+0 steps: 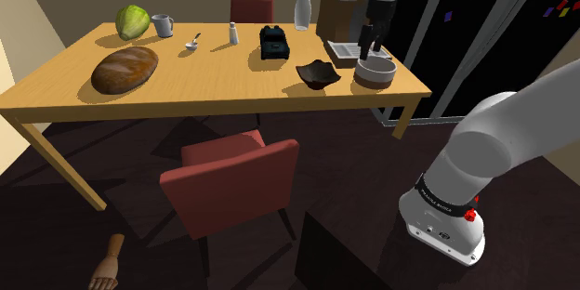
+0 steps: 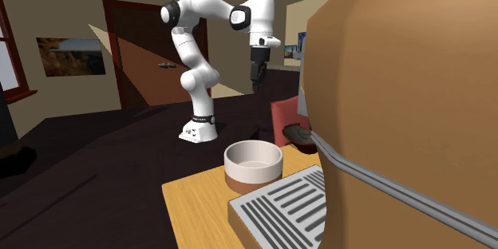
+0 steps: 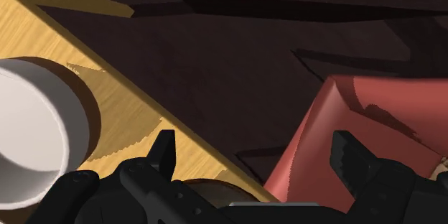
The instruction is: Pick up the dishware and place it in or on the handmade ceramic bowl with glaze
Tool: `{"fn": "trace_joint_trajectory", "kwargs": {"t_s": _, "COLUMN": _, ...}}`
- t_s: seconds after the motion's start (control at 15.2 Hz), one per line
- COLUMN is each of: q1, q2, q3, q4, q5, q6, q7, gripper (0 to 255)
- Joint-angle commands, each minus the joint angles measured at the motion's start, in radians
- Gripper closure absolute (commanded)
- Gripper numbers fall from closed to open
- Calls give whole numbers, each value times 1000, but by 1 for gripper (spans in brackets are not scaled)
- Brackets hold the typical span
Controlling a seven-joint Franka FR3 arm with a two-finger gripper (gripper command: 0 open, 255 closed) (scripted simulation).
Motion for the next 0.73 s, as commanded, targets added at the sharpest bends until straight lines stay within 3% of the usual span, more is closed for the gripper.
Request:
{"fn": "trace_joint_trajectory", "kwargs": {"t_s": 0.0, "q1": -8, "q2": 59, "q3": -33, "q4": 14, "q5": -5, "q6": 50, "q7": -36, "gripper": 0}}
{"fn": "trace_joint_trajectory", "kwargs": {"t_s": 0.33, "q1": -25, "q2": 216, "q3": -112, "q4": 63, "q5": 9, "q6": 164, "q7": -129, "gripper": 0}}
{"fn": "trace_joint_trajectory", "kwargs": {"t_s": 0.66, "q1": -41, "q2": 393, "q3": -178, "q4": 143, "q5": 68, "q6": 259, "q7": -239, "gripper": 0}}
